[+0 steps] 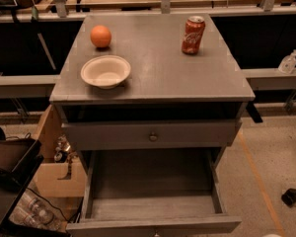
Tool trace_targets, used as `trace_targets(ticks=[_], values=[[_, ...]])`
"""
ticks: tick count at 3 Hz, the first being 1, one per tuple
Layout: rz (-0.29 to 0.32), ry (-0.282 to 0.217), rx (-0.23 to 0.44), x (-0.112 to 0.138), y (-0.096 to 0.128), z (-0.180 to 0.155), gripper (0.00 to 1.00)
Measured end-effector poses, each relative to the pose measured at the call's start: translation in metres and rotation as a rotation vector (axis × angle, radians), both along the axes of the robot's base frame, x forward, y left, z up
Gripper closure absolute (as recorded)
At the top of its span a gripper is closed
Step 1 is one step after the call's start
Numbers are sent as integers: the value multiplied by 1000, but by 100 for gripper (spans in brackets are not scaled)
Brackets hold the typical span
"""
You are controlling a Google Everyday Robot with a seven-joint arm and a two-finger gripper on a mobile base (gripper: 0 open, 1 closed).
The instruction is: Close middle drawer
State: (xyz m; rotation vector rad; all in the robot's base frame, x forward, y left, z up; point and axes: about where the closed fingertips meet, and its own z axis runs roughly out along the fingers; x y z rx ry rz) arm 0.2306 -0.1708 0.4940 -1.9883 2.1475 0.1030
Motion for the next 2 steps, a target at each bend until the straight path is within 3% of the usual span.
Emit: trace_targets(ticks=[1, 2], values=[[8, -9, 28, 16, 3, -12, 100], [15, -30, 48, 56, 3, -31, 100]])
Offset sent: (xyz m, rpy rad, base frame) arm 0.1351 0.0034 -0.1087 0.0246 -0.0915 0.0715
